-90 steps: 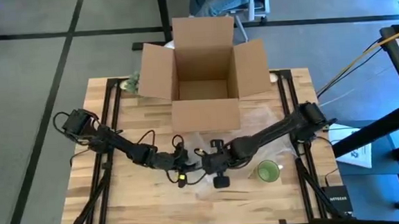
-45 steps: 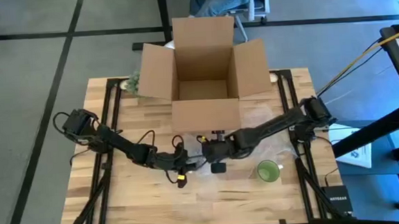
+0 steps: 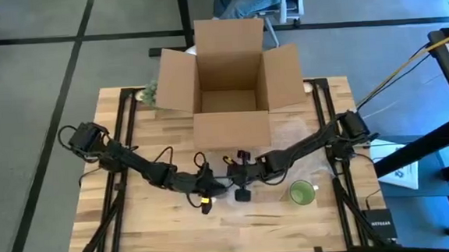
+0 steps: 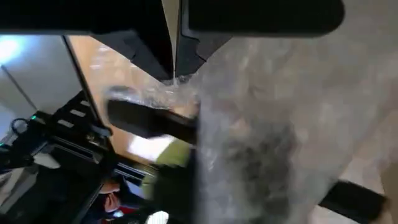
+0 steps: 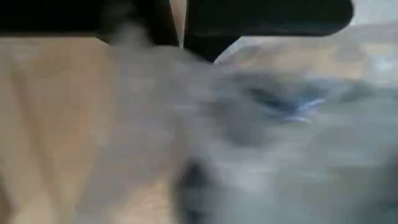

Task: Wrap mug
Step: Wrap the white mug with bubble wrap

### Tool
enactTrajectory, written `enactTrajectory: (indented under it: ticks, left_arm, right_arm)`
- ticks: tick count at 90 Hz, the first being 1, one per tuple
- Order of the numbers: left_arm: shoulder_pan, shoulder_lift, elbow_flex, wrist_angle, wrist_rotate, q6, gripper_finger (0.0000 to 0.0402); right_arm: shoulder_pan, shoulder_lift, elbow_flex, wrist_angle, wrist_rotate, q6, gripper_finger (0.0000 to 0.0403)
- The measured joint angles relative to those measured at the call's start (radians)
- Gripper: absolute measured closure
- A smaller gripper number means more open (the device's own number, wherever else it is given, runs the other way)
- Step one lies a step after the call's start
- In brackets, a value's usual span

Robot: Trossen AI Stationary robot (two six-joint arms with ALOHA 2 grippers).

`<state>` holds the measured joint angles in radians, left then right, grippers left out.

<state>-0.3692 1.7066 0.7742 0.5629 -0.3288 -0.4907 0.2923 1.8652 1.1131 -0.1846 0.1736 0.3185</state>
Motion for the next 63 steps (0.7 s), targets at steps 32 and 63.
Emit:
enactTrajectory:
  ticks: [32, 63]
  left_arm:
    - [0.009, -0.002, 0.004, -0.093, -0.004, -0.008, 0.0401]
    - [-0.004, 0.006, -0.004, -0.098, 0.012, 0.001, 0.0402]
  right_arm:
    - [-0.004, -0.127, 0.003, -0.191, 0.023, 0.009, 0.04]
    - [-0.004, -0.245, 0.004, -0.157, -0.018, 0.0, 0.04]
